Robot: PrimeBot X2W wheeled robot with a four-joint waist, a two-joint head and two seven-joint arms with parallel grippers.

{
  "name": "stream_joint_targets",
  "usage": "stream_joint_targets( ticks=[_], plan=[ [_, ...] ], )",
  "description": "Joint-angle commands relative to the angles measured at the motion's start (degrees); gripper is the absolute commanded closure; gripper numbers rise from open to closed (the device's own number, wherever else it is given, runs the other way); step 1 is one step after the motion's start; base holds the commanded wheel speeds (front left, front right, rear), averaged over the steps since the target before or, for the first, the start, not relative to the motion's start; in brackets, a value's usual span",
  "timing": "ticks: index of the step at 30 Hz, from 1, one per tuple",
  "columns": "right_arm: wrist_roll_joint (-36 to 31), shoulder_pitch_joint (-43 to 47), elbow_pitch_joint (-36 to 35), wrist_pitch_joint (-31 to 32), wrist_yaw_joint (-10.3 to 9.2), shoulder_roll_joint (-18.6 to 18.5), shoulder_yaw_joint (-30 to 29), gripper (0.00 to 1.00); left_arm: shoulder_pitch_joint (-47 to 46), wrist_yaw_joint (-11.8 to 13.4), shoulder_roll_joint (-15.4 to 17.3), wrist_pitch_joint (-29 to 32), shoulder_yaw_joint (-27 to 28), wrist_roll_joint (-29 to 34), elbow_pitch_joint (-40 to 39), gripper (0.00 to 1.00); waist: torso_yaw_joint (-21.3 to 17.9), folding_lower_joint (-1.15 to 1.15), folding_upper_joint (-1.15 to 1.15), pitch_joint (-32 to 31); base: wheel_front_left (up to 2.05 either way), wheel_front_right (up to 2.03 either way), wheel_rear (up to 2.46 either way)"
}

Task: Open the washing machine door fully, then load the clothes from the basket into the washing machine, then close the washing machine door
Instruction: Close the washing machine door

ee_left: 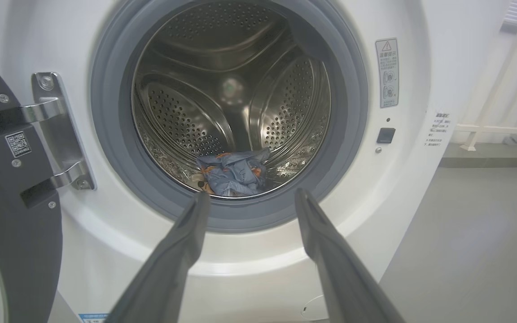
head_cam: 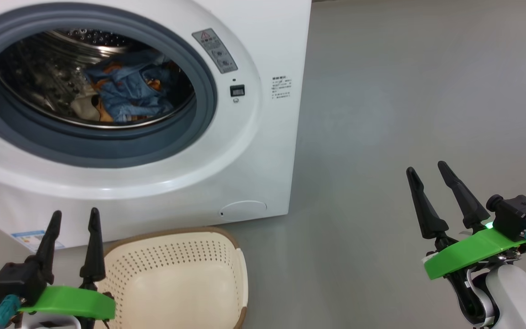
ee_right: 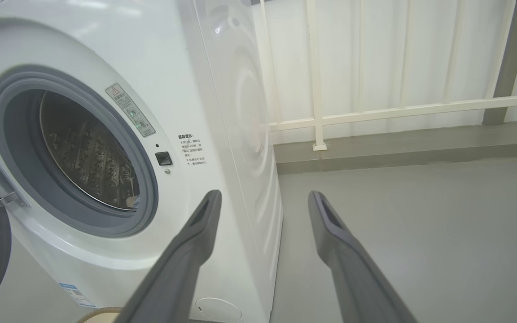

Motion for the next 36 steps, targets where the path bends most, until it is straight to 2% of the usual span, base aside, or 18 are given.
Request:
stream_joint_targets(
  ticks=[1, 8, 15, 36],
  plan=[
    [0.54, -0.84, -1.06, -0.46, 0.25, -0.67, 0.81, 0.00, -1.52, -0.20, 1.08, -0.37, 2.20, 0.67, -1.04, 0.00, 0.03, -0.01, 0.00, -0.01, -1.70, 1.70, 0.00],
    [0.59, -0.94, -0.97, -0.46, 0.25, -0.66, 0.87, 0.00, -1.54, -0.41, 0.79, -0.37, 2.68, 0.89, -1.06, 0.00, 0.11, -0.01, 0.00, 0.04, -1.86, 1.86, 0.00],
    [0.59, -0.88, -1.00, -0.46, 0.25, -0.59, 0.87, 0.00, -1.54, -0.58, 0.58, -0.37, 2.86, 1.01, -0.92, 0.00, 0.12, -0.01, 0.00, 0.16, -1.02, 1.02, 0.00],
    [0.52, -0.60, -1.06, -0.46, 0.25, -0.43, 0.97, 0.00, -1.53, -0.81, 0.11, -0.37, 3.18, 1.17, -0.64, 0.00, 0.27, -0.01, 0.00, 0.10, -0.05, 0.05, 0.00]
  ],
)
